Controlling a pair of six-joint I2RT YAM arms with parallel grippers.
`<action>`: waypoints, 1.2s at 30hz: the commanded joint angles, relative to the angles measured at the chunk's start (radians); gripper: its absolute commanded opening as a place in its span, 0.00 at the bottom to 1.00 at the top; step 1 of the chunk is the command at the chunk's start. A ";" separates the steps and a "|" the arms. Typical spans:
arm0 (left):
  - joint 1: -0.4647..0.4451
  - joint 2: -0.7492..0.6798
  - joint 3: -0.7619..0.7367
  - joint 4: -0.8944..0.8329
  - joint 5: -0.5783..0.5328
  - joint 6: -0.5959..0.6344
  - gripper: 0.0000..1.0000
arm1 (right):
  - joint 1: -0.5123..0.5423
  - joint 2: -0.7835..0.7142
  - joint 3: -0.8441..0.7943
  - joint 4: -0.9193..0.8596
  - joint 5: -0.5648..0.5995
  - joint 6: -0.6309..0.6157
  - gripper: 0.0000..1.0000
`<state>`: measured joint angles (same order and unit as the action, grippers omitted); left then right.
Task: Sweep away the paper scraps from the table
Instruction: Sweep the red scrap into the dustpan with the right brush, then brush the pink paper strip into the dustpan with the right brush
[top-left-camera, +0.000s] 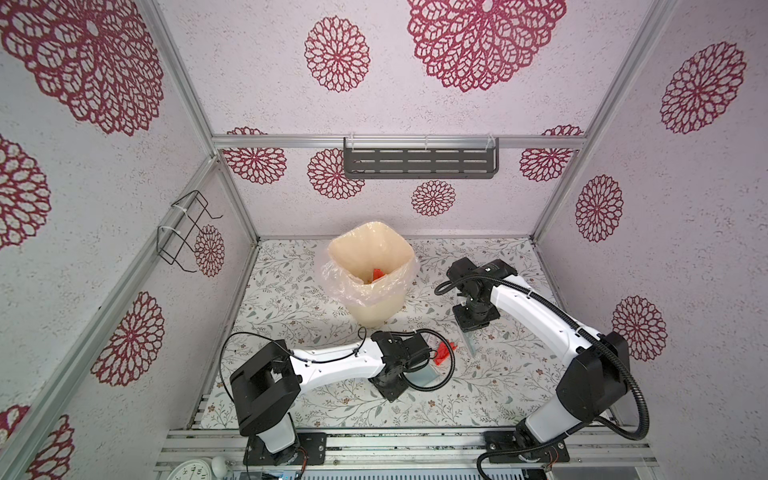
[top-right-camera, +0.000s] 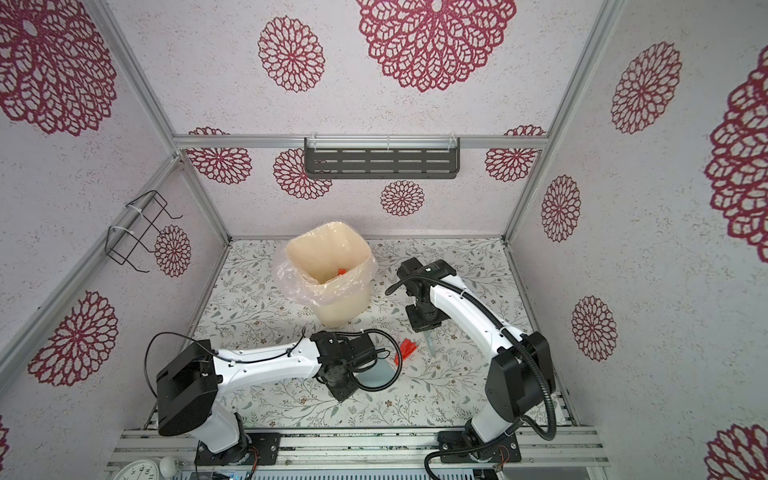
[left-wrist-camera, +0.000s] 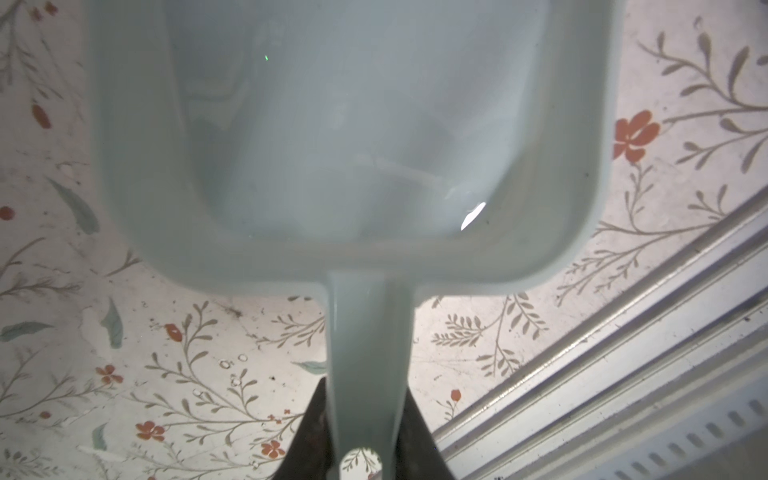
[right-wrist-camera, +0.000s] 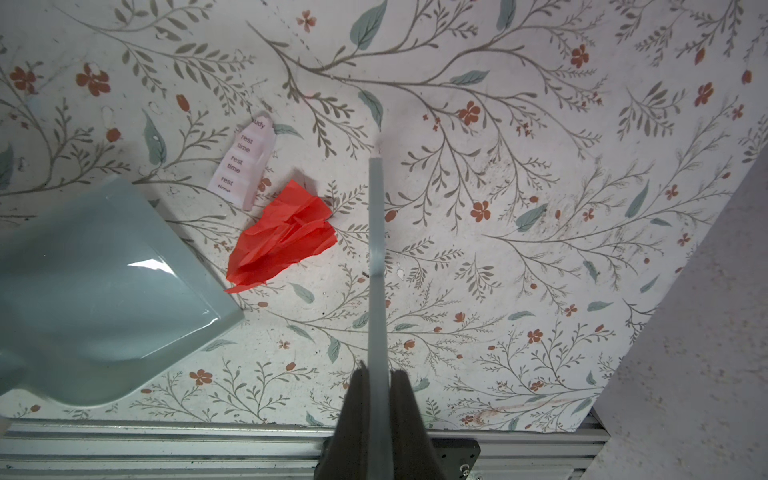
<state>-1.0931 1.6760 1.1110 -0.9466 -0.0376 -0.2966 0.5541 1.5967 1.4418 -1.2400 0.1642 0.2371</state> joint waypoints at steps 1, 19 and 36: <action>0.017 0.015 0.028 0.038 0.008 0.002 0.00 | 0.017 0.023 0.011 -0.003 -0.012 -0.022 0.00; 0.021 0.040 0.008 0.074 0.021 -0.001 0.00 | 0.185 0.002 0.030 0.000 -0.211 0.052 0.00; 0.031 0.028 -0.020 0.115 -0.001 -0.046 0.00 | 0.165 -0.054 0.109 -0.108 -0.091 0.058 0.00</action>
<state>-1.0771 1.7042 1.1076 -0.8570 -0.0322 -0.3122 0.7689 1.5837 1.4956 -1.2888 -0.0059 0.3073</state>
